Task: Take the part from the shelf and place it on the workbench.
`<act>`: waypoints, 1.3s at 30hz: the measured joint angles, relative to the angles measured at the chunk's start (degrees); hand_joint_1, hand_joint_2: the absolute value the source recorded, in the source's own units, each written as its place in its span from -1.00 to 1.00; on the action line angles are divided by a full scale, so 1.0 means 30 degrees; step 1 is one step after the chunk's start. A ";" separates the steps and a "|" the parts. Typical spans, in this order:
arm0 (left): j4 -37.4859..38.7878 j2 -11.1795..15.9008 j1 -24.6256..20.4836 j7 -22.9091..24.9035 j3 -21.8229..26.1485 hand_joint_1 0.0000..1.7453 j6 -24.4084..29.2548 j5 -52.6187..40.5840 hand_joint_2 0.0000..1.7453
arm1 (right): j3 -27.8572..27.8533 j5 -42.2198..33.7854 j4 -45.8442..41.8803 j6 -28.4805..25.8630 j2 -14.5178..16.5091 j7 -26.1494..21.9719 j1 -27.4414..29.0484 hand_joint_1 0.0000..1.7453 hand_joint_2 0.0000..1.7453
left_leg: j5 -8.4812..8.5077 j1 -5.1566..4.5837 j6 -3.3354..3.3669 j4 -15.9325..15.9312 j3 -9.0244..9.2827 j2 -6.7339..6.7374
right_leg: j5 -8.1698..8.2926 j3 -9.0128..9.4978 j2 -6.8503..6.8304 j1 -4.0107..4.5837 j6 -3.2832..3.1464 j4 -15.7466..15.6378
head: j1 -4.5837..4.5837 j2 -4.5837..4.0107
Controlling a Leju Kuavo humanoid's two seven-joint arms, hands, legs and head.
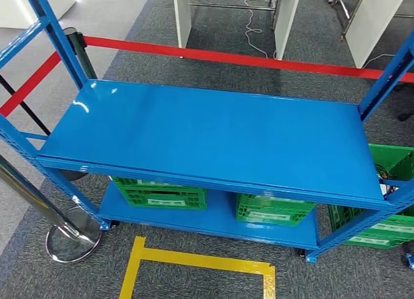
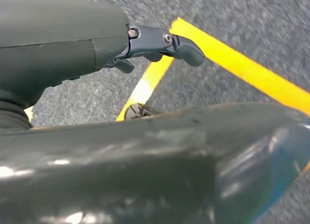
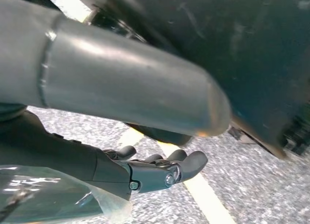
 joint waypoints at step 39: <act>0.0000 -0.0282 -0.0051 0.0483 0.0087 -1.00 0.0625 -0.0193 -1.00 | -0.1922 -0.1805 -0.0007 0.0162 0.0169 0.0535 -0.0102 -1.00 -1.00 | -0.2417 -0.0018 -0.0468 0.4420 -0.1676 0.0422 | -0.0073 0.0365 0.0121 0.0038 -0.0869 -0.0396 | -0.0282 0.0000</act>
